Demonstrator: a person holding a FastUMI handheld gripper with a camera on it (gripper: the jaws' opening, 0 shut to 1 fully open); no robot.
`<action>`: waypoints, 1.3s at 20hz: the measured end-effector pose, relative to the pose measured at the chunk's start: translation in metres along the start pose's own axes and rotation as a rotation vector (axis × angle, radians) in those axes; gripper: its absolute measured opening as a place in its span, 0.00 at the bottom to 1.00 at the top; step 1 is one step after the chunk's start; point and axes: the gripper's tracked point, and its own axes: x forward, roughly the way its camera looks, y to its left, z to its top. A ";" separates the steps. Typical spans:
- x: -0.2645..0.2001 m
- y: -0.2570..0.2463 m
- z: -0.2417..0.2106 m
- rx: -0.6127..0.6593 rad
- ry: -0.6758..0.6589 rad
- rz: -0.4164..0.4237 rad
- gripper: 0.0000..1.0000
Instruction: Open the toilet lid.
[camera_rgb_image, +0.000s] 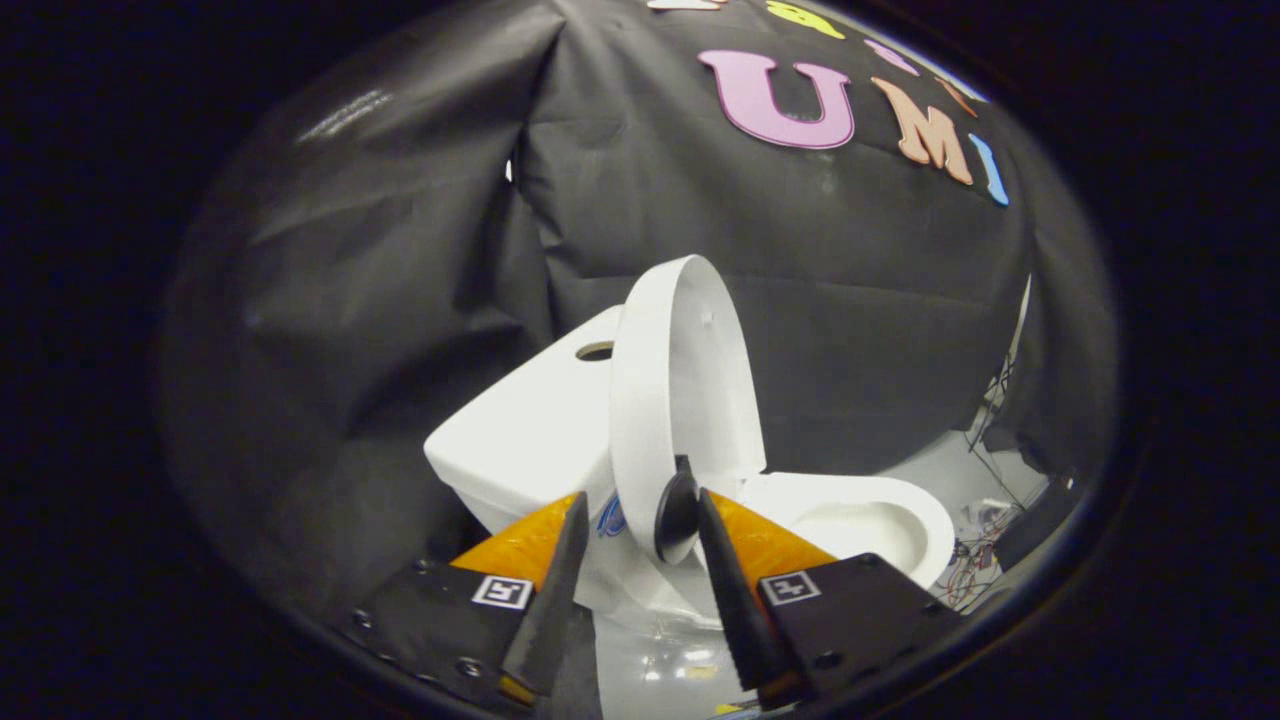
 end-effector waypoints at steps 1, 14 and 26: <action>-0.001 0.002 -0.004 -0.025 0.006 0.004 0.74; -0.095 -0.029 0.032 -0.064 -0.191 0.032 0.97; -0.161 -0.138 0.043 -0.194 -0.319 -0.091 0.98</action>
